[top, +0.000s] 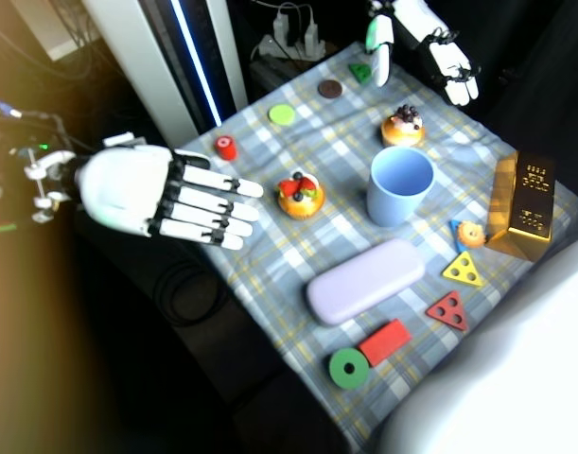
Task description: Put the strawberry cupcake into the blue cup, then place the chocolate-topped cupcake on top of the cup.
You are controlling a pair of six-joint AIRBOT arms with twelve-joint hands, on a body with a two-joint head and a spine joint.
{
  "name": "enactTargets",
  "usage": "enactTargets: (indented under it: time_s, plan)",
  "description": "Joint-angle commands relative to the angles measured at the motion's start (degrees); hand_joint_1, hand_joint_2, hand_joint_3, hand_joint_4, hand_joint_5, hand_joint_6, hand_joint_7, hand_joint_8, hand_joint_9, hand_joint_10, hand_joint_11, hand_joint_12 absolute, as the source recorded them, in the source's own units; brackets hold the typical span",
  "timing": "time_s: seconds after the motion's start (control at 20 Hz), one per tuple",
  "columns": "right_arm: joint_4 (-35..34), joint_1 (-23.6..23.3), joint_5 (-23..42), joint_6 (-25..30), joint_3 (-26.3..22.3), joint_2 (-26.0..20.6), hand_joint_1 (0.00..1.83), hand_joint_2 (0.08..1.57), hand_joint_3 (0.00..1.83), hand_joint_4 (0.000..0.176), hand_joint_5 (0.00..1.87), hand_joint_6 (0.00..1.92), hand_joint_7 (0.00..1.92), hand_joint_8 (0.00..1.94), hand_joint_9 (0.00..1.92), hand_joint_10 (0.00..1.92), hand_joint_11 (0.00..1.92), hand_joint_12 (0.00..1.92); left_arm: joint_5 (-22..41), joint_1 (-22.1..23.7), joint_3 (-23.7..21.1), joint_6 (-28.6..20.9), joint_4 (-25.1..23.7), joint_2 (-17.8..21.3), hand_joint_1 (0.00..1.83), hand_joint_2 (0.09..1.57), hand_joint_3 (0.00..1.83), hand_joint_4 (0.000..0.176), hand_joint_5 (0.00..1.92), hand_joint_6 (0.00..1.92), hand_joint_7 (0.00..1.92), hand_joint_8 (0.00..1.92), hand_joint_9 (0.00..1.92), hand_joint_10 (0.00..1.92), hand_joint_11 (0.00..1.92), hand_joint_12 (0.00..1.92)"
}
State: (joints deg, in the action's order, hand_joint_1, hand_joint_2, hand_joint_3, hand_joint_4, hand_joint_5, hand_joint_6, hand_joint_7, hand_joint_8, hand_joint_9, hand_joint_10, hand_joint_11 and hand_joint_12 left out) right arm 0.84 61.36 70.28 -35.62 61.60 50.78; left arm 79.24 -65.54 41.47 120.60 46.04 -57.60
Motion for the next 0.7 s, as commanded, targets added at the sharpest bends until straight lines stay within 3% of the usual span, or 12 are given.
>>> enactTargets:
  time_s: [0.0,0.05,0.15,0.2,0.25,0.3,0.5,0.55,0.65]
  plan:
    - [0.04,-1.02,5.18,0.83,0.30,-0.20,0.42,0.98,0.01,0.053,0.10,0.00,0.12,0.01,0.10,0.01,0.08,0.31,6.52,-0.03,0.03,-0.07,-2.73,0.17,0.07,0.93,0.01,0.046,0.06,0.00,0.04,0.00,0.00,0.00,0.00,0.00]
    - [0.36,-1.66,4.94,0.83,0.45,-0.19,0.40,1.01,0.02,0.057,0.11,0.01,0.15,0.01,0.14,0.02,0.12,0.32,6.61,-0.05,0.03,-0.07,-2.73,0.15,0.07,0.92,0.01,0.058,0.05,0.00,0.02,0.00,0.00,0.00,0.00,0.00]
    - [1.00,-3.06,4.39,0.96,1.00,-0.17,0.46,1.05,0.00,0.049,0.16,0.00,0.18,0.00,0.19,0.01,0.18,0.31,6.27,-0.03,0.16,-0.07,-2.73,0.16,0.05,0.95,0.01,0.043,0.08,0.01,0.06,0.02,0.03,0.01,0.03,0.01]
    - [2.02,-4.45,3.38,1.39,1.40,-0.12,0.53,1.05,0.00,0.052,0.18,0.01,0.20,0.01,0.21,0.01,0.19,0.31,6.14,-0.03,0.20,-0.07,-2.65,0.16,0.02,0.94,0.01,0.053,0.08,0.01,0.05,0.01,0.03,0.01,0.03,0.01]
    - [3.42,-5.81,2.30,2.26,1.96,0.03,0.58,1.04,0.00,0.042,0.21,0.01,0.25,0.01,0.26,0.01,0.22,0.32,6.13,-0.05,0.20,-0.07,-2.55,0.15,0.04,0.94,0.00,0.061,0.09,0.01,0.07,0.01,0.04,0.01,0.04,0.02]
    - [5.04,-7.40,1.05,4.20,2.88,0.48,0.67,1.01,0.00,0.000,0.27,0.01,0.36,0.01,0.38,0.02,0.33,0.34,6.22,-0.20,0.20,-0.06,-2.41,0.16,0.03,0.94,0.00,0.073,0.08,0.00,0.05,0.01,0.02,0.00,0.02,0.01]
    - [14.64,-15.31,-5.39,17.41,10.10,3.84,0.83,0.94,0.00,0.000,0.41,0.00,0.58,0.01,0.61,0.02,0.52,0.30,6.17,-0.37,0.48,-0.05,-2.41,0.11,0.05,0.96,0.01,0.060,0.09,0.00,0.08,0.01,0.04,0.01,0.02,0.01]
    - [16.72,-17.14,-7.07,18.71,11.08,4.17,0.85,0.94,0.00,0.000,0.41,0.00,0.58,0.00,0.61,0.01,0.54,0.31,6.15,-0.35,0.63,-0.05,-2.49,0.06,0.02,0.95,0.00,0.083,0.09,0.00,0.07,0.00,0.04,0.00,0.01,0.01]
    - [23.15,-21.08,-11.11,21.78,12.32,4.34,0.89,0.94,0.00,0.007,0.39,0.00,0.52,0.00,0.54,0.00,0.47,0.28,5.88,-0.29,0.96,-0.05,-2.69,-0.09,0.02,0.94,0.00,0.090,0.10,0.00,0.06,0.00,0.02,0.00,0.00,0.00]
